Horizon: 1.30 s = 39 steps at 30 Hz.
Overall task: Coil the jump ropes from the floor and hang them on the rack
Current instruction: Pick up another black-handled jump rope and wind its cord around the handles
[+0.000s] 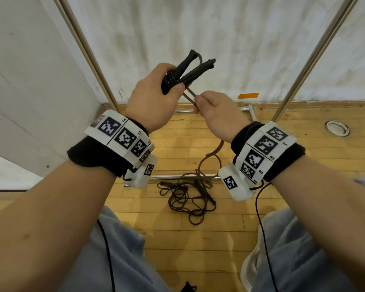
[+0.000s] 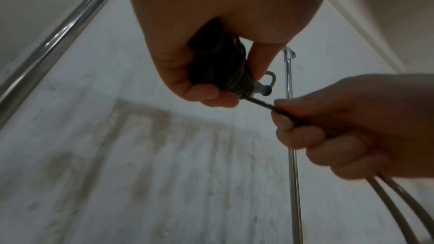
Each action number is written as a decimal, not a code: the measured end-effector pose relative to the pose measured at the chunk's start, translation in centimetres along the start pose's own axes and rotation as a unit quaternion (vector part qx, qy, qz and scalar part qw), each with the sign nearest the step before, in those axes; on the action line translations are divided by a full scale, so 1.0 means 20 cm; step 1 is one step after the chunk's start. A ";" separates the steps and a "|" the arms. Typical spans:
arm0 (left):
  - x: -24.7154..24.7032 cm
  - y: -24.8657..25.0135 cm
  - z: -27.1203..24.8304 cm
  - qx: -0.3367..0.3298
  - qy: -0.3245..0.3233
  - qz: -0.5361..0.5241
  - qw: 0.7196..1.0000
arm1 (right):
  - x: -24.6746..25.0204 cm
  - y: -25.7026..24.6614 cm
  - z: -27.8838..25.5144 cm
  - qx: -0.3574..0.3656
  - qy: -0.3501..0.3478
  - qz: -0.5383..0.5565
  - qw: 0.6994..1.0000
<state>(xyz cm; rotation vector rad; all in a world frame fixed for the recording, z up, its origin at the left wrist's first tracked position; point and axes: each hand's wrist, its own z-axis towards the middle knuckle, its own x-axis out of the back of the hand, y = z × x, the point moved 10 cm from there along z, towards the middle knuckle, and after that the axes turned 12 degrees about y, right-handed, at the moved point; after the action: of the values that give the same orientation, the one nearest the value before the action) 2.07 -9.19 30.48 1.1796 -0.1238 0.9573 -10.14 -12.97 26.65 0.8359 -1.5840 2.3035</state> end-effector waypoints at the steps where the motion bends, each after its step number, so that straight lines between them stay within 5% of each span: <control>1: -0.01 -0.01 0.00 -0.012 0.001 0.030 0.999 | 0.01 0.00 0.00 0.009 0.004 -0.019 1.000; 5: -0.03 -0.06 0.00 -0.014 -0.002 0.091 0.996 | -0.02 -0.02 -0.04 0.052 -0.017 -0.107 0.993; 15: -0.17 -0.16 -0.02 -0.026 -0.069 0.216 0.974 | -0.08 0.04 -0.11 0.024 -0.131 -0.269 0.954; 22: -0.22 -0.17 -0.04 -0.040 -0.087 0.284 0.954 | -0.03 0.06 -0.08 0.005 -0.146 -0.268 0.952; 31: -0.37 -0.10 -0.17 -0.104 -0.185 0.322 0.923 | 0.12 -0.02 0.00 0.063 -0.029 -0.254 0.965; 39: -0.35 0.02 -0.19 -0.140 -0.178 0.254 0.940 | 0.23 0.01 0.06 0.036 0.039 -0.176 0.983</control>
<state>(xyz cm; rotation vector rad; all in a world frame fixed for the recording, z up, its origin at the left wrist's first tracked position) -3.92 -9.90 25.33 1.0619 -0.8636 1.1158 -13.56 -14.66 29.38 0.9429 -1.2129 2.1212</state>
